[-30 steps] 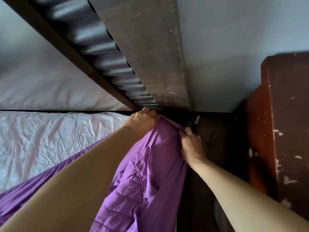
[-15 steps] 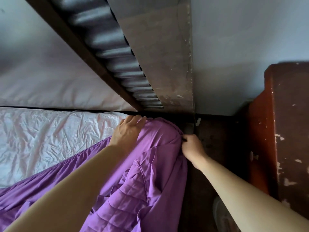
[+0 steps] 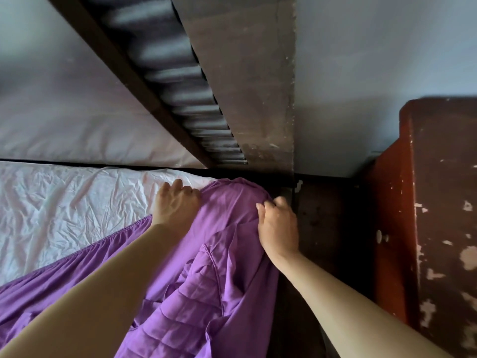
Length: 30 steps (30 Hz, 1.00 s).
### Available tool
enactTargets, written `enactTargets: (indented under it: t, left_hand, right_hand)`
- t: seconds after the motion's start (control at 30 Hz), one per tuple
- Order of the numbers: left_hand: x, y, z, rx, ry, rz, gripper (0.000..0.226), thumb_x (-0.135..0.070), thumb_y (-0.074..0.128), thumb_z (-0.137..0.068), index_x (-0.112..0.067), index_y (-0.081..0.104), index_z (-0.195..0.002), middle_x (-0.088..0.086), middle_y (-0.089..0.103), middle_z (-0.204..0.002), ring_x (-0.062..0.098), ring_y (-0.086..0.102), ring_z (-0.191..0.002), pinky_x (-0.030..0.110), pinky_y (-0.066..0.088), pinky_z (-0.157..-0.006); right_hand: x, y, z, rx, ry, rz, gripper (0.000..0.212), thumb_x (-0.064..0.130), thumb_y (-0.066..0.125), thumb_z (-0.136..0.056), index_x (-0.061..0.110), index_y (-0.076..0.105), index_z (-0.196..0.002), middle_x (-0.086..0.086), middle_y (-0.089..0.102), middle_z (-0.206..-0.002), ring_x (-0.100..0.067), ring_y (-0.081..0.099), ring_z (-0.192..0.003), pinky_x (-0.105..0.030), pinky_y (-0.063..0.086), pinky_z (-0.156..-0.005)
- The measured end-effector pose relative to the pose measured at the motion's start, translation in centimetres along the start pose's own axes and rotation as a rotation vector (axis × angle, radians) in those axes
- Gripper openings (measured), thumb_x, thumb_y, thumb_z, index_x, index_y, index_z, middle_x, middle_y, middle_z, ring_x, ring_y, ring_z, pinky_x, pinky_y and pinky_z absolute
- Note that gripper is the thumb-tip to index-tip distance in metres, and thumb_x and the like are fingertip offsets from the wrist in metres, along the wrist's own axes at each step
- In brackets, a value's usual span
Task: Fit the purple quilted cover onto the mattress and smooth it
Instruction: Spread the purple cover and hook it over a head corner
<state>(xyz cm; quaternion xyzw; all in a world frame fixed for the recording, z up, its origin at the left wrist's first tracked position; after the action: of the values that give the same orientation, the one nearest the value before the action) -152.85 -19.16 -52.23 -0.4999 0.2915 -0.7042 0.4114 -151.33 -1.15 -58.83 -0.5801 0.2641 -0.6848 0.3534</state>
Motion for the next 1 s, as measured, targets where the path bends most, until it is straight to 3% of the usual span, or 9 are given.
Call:
enactTargets:
  t: [0.1, 0.23, 0.33, 0.37, 0.5, 0.67, 0.77, 0.9, 1.0]
  left_hand:
    - [0.3, -0.1, -0.5, 0.011, -0.075, 0.095, 0.036, -0.032, 0.033, -0.095, -0.012, 0.064, -0.095, 0.005, 0.068, -0.093, 0.026, 0.059, -0.094, 0.035, 0.043, -0.079]
    - [0.7, 0.7, -1.5, 0.024, -0.208, 0.263, 0.033, -0.036, 0.032, -0.099, -0.009, 0.051, -0.100, 0.010, 0.062, -0.097, 0.034, 0.065, -0.086, 0.036, 0.040, -0.061]
    - [0.3, 0.0, -2.8, -0.010, -0.204, 0.192, 0.010, -0.013, 0.045, -0.095, -0.007, 0.047, -0.103, 0.010, 0.060, -0.097, 0.037, 0.066, -0.085, 0.037, 0.042, -0.056]
    - [0.5, 0.0, -3.3, 0.000, -0.214, 0.178, 0.015, -0.004, 0.046, -0.092, -0.006, 0.046, -0.106, 0.011, 0.059, -0.099, 0.037, 0.066, -0.085, 0.038, 0.043, -0.057]
    - [0.3, 0.1, -3.9, -0.056, -0.167, 0.228, 0.032, 0.014, 0.045, -0.078, -0.002, 0.048, -0.105, 0.016, 0.058, -0.094, 0.038, 0.066, -0.080, 0.039, 0.047, -0.057]
    - [-0.3, -0.1, -2.1, -0.211, -0.017, 0.265, 0.047, 0.025, 0.064, -0.043, -0.002, 0.059, -0.081, 0.014, 0.060, -0.072, 0.032, 0.062, -0.050, 0.030, 0.045, -0.038]
    - [-0.4, 0.5, 0.0, -0.216, 0.046, 0.316, 0.049, 0.023, 0.063, -0.046, -0.001, 0.061, -0.090, 0.013, 0.061, -0.088, 0.027, 0.063, -0.055, 0.027, 0.049, -0.042]
    - [1.3, 3.1, 2.8, -0.160, 0.047, 0.397, 0.046, 0.020, 0.066, -0.059, -0.004, 0.062, -0.097, 0.011, 0.060, -0.104, 0.024, 0.066, -0.068, 0.031, 0.056, -0.054]
    - [3.6, 5.6, 4.2, -0.136, 0.018, 0.358, 0.036, 0.005, 0.069, -0.071, -0.007, 0.064, -0.104, 0.009, 0.061, -0.107, 0.024, 0.066, -0.080, 0.034, 0.058, -0.062]
  right_hand:
    - [-0.1, -0.5, 0.1, -0.068, -0.003, 0.081, 0.019, 0.020, 0.063, -0.087, 0.008, 0.068, -0.074, -0.008, 0.059, -0.080, -0.028, 0.059, -0.068, -0.038, 0.047, -0.063]
    - [-0.2, -0.7, -0.5, -0.106, -0.069, 0.272, 0.016, 0.021, 0.066, -0.084, 0.014, 0.070, -0.070, -0.004, 0.061, -0.080, -0.026, 0.056, -0.073, -0.041, 0.039, -0.070]
    - [-1.1, -0.6, -1.4, -0.100, -0.104, 0.383, 0.012, 0.014, 0.069, -0.076, 0.015, 0.068, -0.064, -0.004, 0.060, -0.077, -0.029, 0.054, -0.072, -0.040, 0.030, -0.072]
    - [-1.6, -0.3, -1.9, -0.092, -0.091, 0.404, 0.012, 0.013, 0.068, -0.076, 0.015, 0.068, -0.064, -0.004, 0.060, -0.077, -0.030, 0.054, -0.073, -0.040, 0.028, -0.071]
    - [-3.7, 0.5, -3.3, 0.040, -0.006, 0.472, 0.022, 0.013, 0.050, -0.083, 0.016, 0.072, -0.080, -0.007, 0.064, -0.089, -0.031, 0.054, -0.086, -0.041, 0.030, -0.077]
    - [-4.8, 2.2, -3.8, 0.209, 0.109, 0.387, 0.030, 0.016, 0.038, -0.095, 0.019, 0.067, -0.104, -0.005, 0.063, -0.111, -0.028, 0.052, -0.108, -0.040, 0.030, -0.092]
    - [-5.0, 1.8, -3.6, 0.259, 0.250, 0.224, 0.030, 0.018, 0.036, -0.097, 0.014, 0.064, -0.107, -0.008, 0.063, -0.116, -0.028, 0.053, -0.113, -0.041, 0.030, -0.098]
    - [-4.0, 0.5, -2.3, 0.220, 0.260, 0.202, 0.032, 0.031, 0.038, -0.099, 0.013, 0.062, -0.110, -0.009, 0.063, -0.115, -0.029, 0.056, -0.110, -0.040, 0.034, -0.092]
    - [-3.4, -0.2, -1.4, 0.180, 0.269, 0.161, 0.030, 0.031, 0.039, -0.099, 0.013, 0.060, -0.111, -0.010, 0.061, -0.117, -0.030, 0.055, -0.111, -0.042, 0.034, -0.092]
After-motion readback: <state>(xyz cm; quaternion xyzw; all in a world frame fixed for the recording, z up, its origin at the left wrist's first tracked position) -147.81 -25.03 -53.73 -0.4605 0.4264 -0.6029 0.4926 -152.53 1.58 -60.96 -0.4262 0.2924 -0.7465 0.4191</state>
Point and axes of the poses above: each hand's wrist, its own z-axis away from the middle knuckle, its own y-axis out of the palm, x = y × z, the point moved 8 cm from there along -z, towards the middle knuckle
